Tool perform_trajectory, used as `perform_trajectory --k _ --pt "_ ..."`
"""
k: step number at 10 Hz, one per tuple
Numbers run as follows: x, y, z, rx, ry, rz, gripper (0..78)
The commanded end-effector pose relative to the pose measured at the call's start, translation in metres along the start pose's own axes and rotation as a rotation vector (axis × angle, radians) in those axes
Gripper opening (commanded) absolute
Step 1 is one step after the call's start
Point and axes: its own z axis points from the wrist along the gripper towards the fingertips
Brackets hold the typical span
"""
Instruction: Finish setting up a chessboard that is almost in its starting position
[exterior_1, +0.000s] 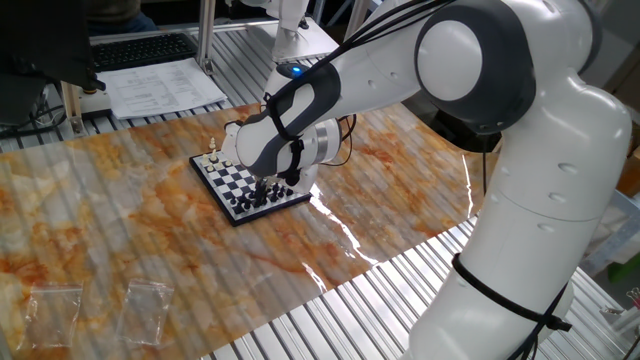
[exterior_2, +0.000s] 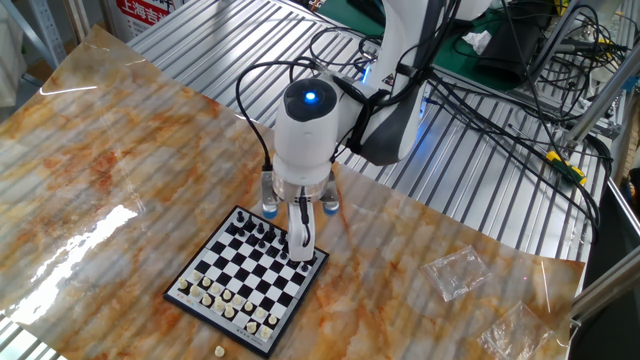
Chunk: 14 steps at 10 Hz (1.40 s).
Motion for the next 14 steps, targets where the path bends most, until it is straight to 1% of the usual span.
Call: perform_trajectory --k 1,5,9,12,14 --pt "-0.0020 0.0007 0.0002 -0.006 -0.001 0.002 1.2" --pt "-0.0010 0.0006 0.0005 -0.012 0.005 0.008 1.2" --pt "-0.0006 0.0009 0.0003 -0.004 0.002 0.022 1.2" --pt "-0.0004 0.0010 0.0002 0.002 0.001 0.057 1.2" --pt "-0.0004 0.0010 0.0002 0.005 0.003 0.055 1.2"
